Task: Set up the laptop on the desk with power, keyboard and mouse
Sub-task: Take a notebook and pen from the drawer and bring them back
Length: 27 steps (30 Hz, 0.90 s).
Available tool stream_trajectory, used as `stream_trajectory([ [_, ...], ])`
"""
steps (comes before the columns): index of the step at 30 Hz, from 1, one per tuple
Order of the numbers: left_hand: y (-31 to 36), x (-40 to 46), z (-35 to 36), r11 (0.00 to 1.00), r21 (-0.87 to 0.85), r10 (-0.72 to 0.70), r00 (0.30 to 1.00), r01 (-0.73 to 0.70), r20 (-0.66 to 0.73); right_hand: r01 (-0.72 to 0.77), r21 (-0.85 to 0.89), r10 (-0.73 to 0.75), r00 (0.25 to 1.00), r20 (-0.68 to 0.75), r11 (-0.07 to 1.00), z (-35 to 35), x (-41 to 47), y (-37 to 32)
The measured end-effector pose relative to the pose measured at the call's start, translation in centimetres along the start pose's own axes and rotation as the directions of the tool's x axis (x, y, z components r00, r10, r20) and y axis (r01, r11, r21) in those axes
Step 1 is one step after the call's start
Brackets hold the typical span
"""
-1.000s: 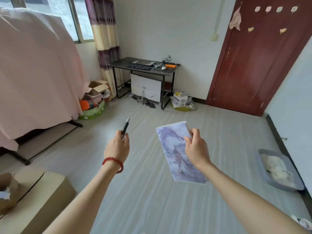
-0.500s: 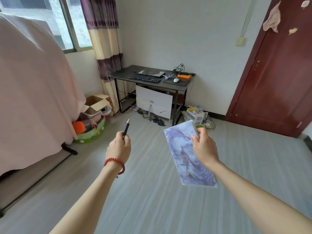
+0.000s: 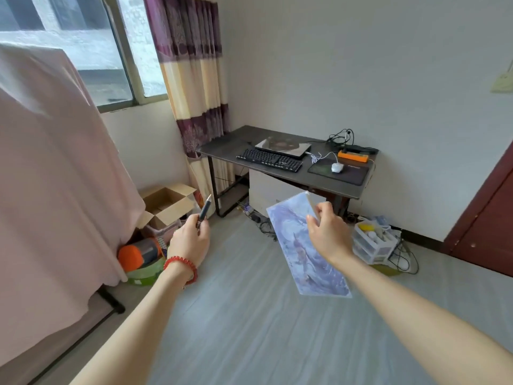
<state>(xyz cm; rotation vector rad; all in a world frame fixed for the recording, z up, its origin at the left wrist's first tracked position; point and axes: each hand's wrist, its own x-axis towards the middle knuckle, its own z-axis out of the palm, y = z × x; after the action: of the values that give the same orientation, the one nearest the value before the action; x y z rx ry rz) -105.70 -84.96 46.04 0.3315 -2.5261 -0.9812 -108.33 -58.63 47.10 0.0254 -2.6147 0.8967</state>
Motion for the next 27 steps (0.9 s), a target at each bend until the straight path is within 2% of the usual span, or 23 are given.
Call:
stream_trajectory([
  [6,-5.0,19.4,5.7,0.999,-0.016,-0.041,0.997,0.040,-0.068,0.032,0.062,-0.037,0.997,0.070,0.998,12.4,18.2,-1.3],
  [11,-7.7,36.8,10.1,0.999,0.007,-0.044,0.997,0.045,-0.065,-0.007,0.090,0.000,0.997,0.076,0.996,21.8,32.9,-3.3],
  [15,-7.2,50.5,14.7,0.998,-0.018,-0.056,0.998,0.055,-0.016,-0.020,-0.005,0.020,0.999,0.048,1.000,27.4,45.0,-4.1],
  [19,-7.3,59.1,19.5,0.999,-0.045,-0.014,1.000,0.015,0.015,-0.010,-0.062,0.013,0.999,0.041,0.998,32.1,53.8,-3.2],
  [23,-9.7,71.5,26.0,0.997,-0.059,-0.050,0.999,0.050,0.002,-0.066,0.024,0.064,0.997,0.048,0.998,39.9,66.0,-1.9],
  [27,-12.5,81.7,29.7,0.988,-0.052,-0.144,0.989,0.145,0.022,-0.178,0.206,0.165,0.983,0.082,0.962,47.3,76.6,-2.6],
])
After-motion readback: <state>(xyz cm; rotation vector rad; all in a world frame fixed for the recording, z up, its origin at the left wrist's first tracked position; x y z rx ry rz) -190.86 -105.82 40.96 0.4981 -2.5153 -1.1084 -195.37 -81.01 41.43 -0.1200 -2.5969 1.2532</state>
